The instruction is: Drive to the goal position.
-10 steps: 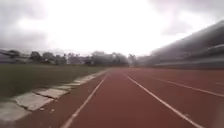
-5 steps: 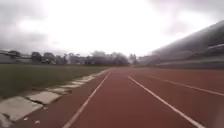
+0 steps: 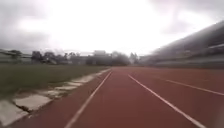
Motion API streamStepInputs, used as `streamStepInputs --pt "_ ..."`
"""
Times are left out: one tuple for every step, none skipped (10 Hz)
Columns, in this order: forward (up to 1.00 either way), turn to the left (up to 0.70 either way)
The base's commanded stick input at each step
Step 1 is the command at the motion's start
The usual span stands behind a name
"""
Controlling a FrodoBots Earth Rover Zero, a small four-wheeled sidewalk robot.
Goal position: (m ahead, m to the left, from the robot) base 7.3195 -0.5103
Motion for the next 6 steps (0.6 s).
streamStepInputs --pt "0.70 0.00" --pt "0.70 0.00" --pt "0.70 0.00" --pt "0.70 0.00" --pt "0.70 0.00" --pt "0.70 0.00"
